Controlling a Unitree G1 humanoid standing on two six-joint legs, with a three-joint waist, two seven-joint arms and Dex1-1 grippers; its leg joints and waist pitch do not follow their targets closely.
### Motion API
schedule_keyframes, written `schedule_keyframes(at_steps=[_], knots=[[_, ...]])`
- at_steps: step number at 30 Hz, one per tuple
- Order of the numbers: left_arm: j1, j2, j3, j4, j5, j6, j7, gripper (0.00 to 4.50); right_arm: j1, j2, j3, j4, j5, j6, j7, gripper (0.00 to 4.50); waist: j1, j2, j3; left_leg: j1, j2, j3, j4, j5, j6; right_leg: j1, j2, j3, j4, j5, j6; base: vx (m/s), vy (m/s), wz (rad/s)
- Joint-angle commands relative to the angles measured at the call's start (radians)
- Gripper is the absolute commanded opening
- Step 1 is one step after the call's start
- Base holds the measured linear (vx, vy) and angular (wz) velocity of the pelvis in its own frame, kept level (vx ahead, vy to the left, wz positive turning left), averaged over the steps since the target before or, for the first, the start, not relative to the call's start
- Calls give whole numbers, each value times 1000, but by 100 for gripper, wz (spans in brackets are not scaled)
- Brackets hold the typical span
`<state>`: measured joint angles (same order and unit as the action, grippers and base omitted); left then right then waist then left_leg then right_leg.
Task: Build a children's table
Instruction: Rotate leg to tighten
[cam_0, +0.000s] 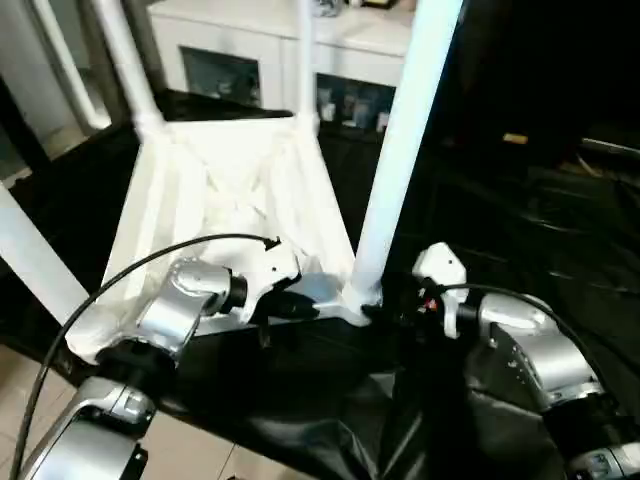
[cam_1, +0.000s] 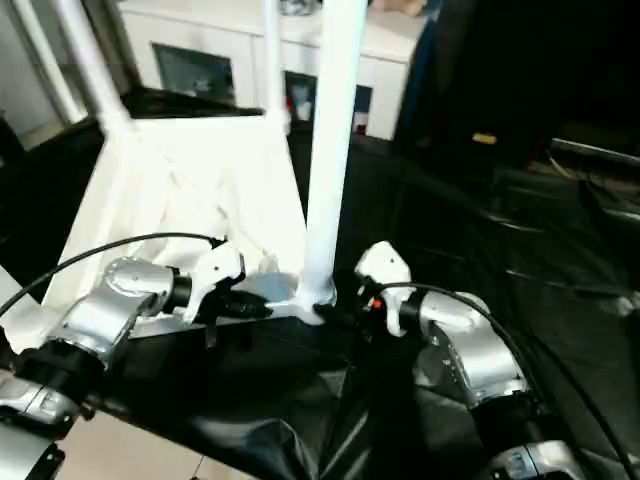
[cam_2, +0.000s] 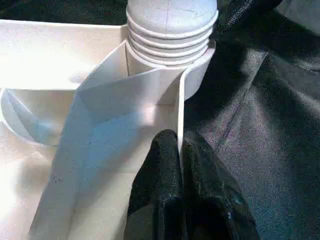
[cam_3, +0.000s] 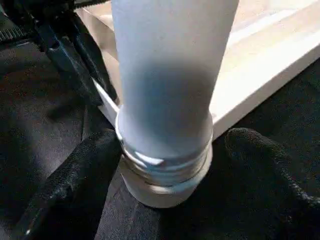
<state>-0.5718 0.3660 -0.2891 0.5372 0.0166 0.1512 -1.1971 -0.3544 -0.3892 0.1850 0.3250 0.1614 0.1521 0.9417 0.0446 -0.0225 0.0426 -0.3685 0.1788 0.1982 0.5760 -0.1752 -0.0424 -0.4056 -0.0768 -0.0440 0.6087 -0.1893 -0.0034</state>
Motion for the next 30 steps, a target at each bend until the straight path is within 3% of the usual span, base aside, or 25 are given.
schedule_keyframes(at_steps=[1,7,8,16,26,30], knots=[[31,-22,1,-6,-61,-1,-36,0,-10,-6,-1,-25,18,13,30,377,5,-21,-52,7,51,-22,-59,-224,59,42,-66,41,-81,-264,-197,0,0,0],[47,-22,0,-31,-57,11,-39,0,-3,2,9,-34,41,16,67,377,7,-21,-51,8,51,-22,-59,-221,58,42,-67,42,-83,-285,-189,0,0,0],[47,-22,0,-32,-56,11,-38,0,-2,3,9,-34,42,15,70,351,7,-21,-51,8,51,-21,-59,-222,57,42,-67,42,-83,-287,-189,0,0,0],[46,-16,0,-33,-48,15,-37,0,2,6,15,-15,41,11,93,284,12,-22,-51,8,50,-22,-59,-216,53,41,-68,42,-83,-292,-181,0,0,0],[49,-25,9,-16,-29,17,10,0,10,37,3,30,15,11,14,264,10,-19,-51,8,49,-21,-58,-219,49,40,-67,42,-82,-283,-187,0,0,0],[14,-78,27,49,5,18,146,0,4,105,-54,123,-3,17,-168,264,2,-21,-45,10,47,-26,-63,-271,21,37,-69,38,-96,-407,-158,0,0,0]])
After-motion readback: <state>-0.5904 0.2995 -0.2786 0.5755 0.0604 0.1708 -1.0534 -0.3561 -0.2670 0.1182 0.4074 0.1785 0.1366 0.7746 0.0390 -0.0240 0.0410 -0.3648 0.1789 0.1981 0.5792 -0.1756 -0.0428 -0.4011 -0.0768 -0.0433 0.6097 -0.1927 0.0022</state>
